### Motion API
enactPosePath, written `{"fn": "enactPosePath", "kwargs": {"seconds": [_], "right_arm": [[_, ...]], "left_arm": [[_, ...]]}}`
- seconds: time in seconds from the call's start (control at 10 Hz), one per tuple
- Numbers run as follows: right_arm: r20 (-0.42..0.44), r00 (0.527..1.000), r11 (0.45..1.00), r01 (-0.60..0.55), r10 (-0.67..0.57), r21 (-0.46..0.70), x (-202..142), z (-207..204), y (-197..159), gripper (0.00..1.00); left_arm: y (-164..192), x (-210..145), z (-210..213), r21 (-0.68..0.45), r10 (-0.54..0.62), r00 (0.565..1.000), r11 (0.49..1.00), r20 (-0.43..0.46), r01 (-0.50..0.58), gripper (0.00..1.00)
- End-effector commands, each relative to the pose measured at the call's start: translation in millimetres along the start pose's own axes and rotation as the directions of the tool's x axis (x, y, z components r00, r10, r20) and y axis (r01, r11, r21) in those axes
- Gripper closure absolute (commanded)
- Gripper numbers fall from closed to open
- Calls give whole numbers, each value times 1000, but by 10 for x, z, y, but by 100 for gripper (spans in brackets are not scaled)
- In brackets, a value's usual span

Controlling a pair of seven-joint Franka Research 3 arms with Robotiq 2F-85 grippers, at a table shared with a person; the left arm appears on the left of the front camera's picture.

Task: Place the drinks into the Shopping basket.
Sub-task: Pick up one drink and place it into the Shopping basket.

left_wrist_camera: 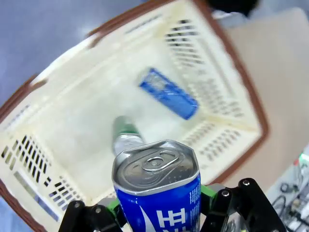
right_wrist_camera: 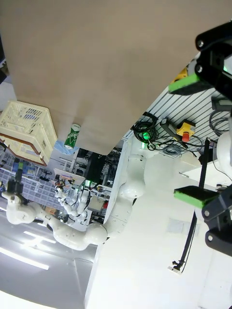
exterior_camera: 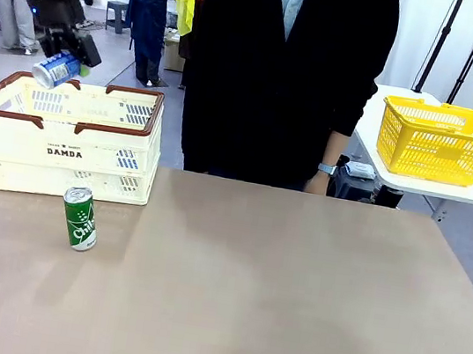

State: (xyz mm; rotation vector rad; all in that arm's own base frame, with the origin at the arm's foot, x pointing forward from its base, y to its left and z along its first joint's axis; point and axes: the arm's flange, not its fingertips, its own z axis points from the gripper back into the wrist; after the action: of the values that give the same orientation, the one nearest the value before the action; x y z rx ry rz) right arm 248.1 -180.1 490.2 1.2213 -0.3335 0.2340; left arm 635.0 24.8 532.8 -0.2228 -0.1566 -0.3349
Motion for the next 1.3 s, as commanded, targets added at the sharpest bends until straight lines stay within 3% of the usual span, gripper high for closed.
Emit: {"fn": "enactPosePath", "kwargs": {"seconds": [0.0,0.1,0.2,0.3,0.4,0.7,1.0,1.2], "right_arm": [[-17,1000,1000,-18,18,-6,-23,40,2,0],[-17,1000,1000,-18,18,-6,-23,40,2,0],[-17,1000,1000,-18,18,-6,-23,40,2,0],[-17,1000,1000,-18,18,-6,-23,40,2,0],[-17,1000,1000,-18,18,-6,-23,40,2,0],[-17,1000,1000,-18,18,-6,-23,40,2,0],[-17,1000,1000,-18,18,-6,-23,40,2,0],[-17,1000,1000,-18,18,-6,-23,40,2,0]], "left_arm": [[211,-98,-203,67,212,977,975,14,-212,100],[428,-204,-329,104,287,955,950,77,-294,100],[568,-311,-421,127,355,932,924,69,-361,100],[616,-383,-482,106,362,931,925,52,-365,100],[612,-176,-423,89,285,957,953,49,-288,100],[612,-176,-423,89,285,957,953,49,-288,100],[798,-117,-648,139,424,903,892,73,-430,100],[830,-172,-801,146,457,887,874,71,-463,100]]}}
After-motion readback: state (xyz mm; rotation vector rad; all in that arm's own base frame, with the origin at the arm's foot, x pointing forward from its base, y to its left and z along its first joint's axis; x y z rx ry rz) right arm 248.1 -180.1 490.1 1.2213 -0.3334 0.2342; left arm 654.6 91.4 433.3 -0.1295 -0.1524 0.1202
